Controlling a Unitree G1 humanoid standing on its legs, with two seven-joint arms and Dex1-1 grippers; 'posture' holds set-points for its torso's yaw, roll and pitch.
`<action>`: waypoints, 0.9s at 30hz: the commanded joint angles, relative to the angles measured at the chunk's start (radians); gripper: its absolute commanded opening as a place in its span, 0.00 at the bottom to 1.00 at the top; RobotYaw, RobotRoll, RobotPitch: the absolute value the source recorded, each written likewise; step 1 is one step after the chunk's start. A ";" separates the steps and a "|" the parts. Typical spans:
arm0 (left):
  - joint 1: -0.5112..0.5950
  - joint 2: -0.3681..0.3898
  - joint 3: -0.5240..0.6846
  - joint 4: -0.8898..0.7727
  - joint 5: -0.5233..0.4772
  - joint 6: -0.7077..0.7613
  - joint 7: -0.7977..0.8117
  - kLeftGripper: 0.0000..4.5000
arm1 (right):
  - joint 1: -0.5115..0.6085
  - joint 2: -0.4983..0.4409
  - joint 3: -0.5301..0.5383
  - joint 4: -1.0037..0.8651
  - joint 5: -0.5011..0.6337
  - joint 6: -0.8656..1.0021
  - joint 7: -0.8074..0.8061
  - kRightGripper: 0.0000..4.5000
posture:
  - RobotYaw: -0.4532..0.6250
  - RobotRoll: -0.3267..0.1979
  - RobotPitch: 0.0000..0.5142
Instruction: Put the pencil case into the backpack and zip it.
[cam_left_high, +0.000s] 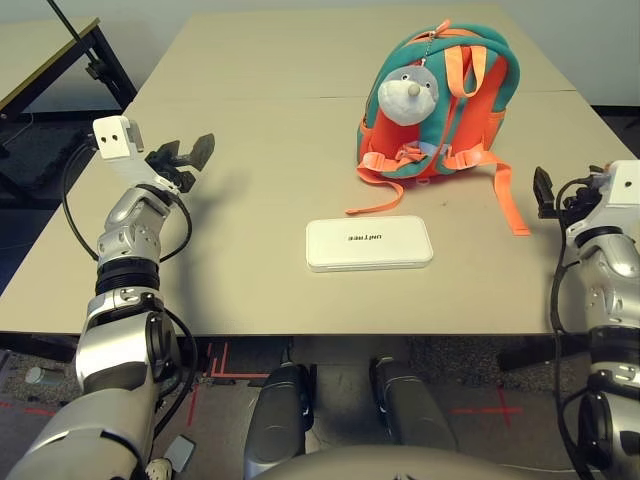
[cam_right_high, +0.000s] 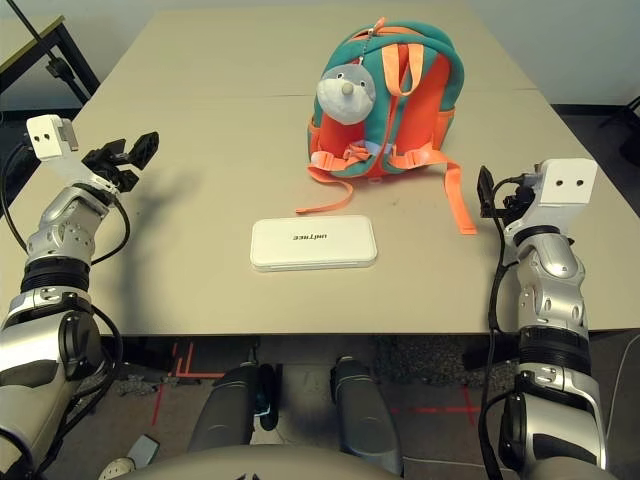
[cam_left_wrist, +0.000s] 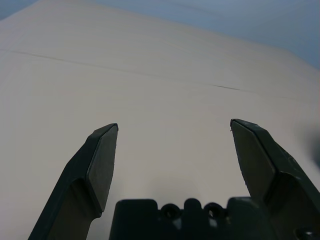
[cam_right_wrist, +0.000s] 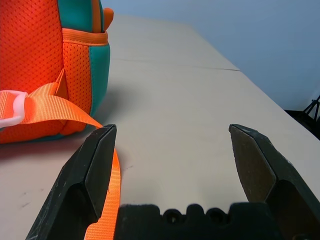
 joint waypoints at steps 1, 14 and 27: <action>-0.008 -0.005 -0.004 0.017 0.012 -0.010 -0.006 1.00 | 0.014 -0.008 -0.019 -0.022 0.012 0.013 -0.005 0.99 | 0.22 0.62 0.21; -0.005 -0.014 -0.024 -0.076 -0.008 0.085 -0.036 1.00 | 0.014 -0.022 -0.016 -0.035 0.015 0.025 0.014 0.99 | 0.23 0.62 0.24; 0.041 0.045 -0.030 -0.457 -0.292 0.900 -0.103 1.00 | 0.073 -0.055 0.042 -0.185 0.015 0.119 0.133 0.99 | 0.23 0.62 0.26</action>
